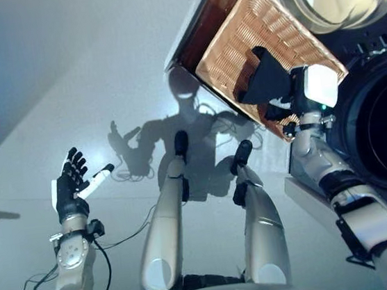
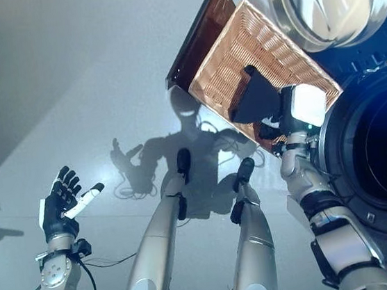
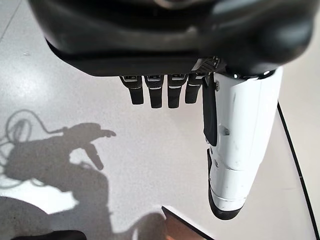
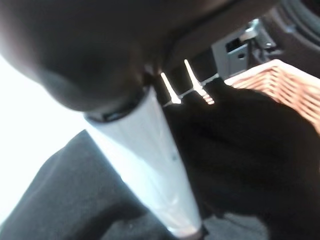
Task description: Pick up the clothes and place them into the washing machine
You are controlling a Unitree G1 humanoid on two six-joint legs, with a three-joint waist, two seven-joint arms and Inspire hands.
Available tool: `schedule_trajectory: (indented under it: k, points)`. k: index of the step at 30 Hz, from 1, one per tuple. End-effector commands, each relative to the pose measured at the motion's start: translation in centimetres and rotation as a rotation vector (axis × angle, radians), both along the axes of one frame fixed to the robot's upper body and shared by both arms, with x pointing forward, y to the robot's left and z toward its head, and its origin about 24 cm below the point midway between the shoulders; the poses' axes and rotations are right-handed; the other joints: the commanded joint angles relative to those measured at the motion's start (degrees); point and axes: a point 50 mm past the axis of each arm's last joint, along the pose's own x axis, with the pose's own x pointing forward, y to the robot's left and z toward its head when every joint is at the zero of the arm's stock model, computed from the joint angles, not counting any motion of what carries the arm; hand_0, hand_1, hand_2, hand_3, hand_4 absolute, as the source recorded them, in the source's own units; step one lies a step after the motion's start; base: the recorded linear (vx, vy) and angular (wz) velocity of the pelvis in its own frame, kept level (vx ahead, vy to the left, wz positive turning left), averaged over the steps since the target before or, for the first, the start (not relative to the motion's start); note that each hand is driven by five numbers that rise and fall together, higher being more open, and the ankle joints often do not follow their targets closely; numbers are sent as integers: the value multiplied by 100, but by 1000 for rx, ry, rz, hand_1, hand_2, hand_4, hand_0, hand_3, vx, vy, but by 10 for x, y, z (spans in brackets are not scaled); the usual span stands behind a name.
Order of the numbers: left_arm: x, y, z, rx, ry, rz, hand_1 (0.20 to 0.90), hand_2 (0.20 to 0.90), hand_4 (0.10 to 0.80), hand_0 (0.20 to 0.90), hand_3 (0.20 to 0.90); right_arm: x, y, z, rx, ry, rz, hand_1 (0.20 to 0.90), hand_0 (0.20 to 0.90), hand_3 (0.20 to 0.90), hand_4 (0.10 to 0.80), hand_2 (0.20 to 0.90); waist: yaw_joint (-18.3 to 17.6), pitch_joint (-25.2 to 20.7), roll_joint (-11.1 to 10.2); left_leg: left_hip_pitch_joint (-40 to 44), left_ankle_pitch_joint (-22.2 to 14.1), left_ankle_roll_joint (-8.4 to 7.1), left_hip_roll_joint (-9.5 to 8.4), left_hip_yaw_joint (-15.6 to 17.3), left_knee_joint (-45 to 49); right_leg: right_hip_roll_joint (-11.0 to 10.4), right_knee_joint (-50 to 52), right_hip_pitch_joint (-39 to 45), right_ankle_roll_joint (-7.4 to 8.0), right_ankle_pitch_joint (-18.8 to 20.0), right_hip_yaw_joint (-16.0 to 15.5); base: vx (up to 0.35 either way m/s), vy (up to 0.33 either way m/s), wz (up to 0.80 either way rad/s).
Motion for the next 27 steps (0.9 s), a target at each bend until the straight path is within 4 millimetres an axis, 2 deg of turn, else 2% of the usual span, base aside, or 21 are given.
schedule_trajectory:
  k: [1,2,4,7,8,9,11,16,17,19,27]
  points:
    - [-33,21,-6,29,22,126,900,900,800,900,900,-5,-14,32,102,-224,-13,200,200,200,300,200,-48,-242,234,-19,-213,-302,-134,-36,-142,-159,-210,97,154,4,-101,20,-27,-17]
    - [-35,20,-10,19,39,138,900,900,800,900,900,-11,-15,22,229,-234,-12,200,200,200,300,200,-103,-242,253,72,-205,-308,-132,-9,-166,-145,-234,176,155,-6,-80,19,-27,-17]
    - [-36,20,-13,16,49,141,900,900,800,900,900,-15,-16,17,285,-238,-14,200,200,200,300,200,-130,-242,266,125,-202,-308,-127,2,-184,-140,-241,202,150,-11,-64,11,-21,-10]
    - [-37,18,-21,0,90,155,900,900,800,900,900,-26,-18,1,539,-275,-20,200,200,200,300,200,-233,-242,313,249,-194,-314,-114,47,-225,-120,-240,280,141,-39,-15,13,-26,-11]
    - [-39,16,-26,-17,110,165,900,900,800,900,900,-31,-21,-6,729,-335,-38,200,200,200,300,200,-301,-242,379,309,-197,-322,-108,82,-225,-112,-230,307,143,-67,29,9,-18,-11]
    - [-39,16,-27,-17,110,164,900,900,800,900,900,-31,-21,-6,729,-335,-39,200,200,200,300,200,-297,-242,378,312,-198,-322,-108,84,-227,-112,-230,308,143,-68,31,6,-16,-15]
    - [-38,13,-27,-32,109,160,900,900,800,900,900,-34,-22,-12,872,-370,-24,200,200,200,300,200,-366,-242,442,387,-194,-329,-109,117,-261,-89,-225,327,130,-88,94,3,-7,-13]
    - [-37,5,-32,-88,111,139,900,900,800,900,900,-36,-33,-12,1220,-547,18,200,200,200,300,200,-478,-242,596,456,-176,-364,-79,230,-314,-21,-221,288,97,-124,240,-12,-29,-16]
    - [-37,0,-35,-113,123,122,900,900,800,900,900,-37,-36,-12,1331,-619,41,200,200,200,300,200,-526,-242,659,491,-168,-381,-66,288,-360,13,-230,258,86,-137,293,-16,-30,-19]
    - [-38,-2,-37,-123,127,115,900,900,800,900,900,-36,-37,-10,1378,-653,65,200,200,200,300,200,-538,-242,686,510,-171,-382,-54,325,-378,27,-222,234,88,-140,332,-12,-29,-19]
    - [-40,-23,-53,-230,177,64,900,900,800,900,900,-28,-54,1,1731,-1024,97,200,200,200,300,200,-664,-244,944,639,-171,-400,4,549,-469,168,-183,126,69,-204,619,-14,-32,-20]
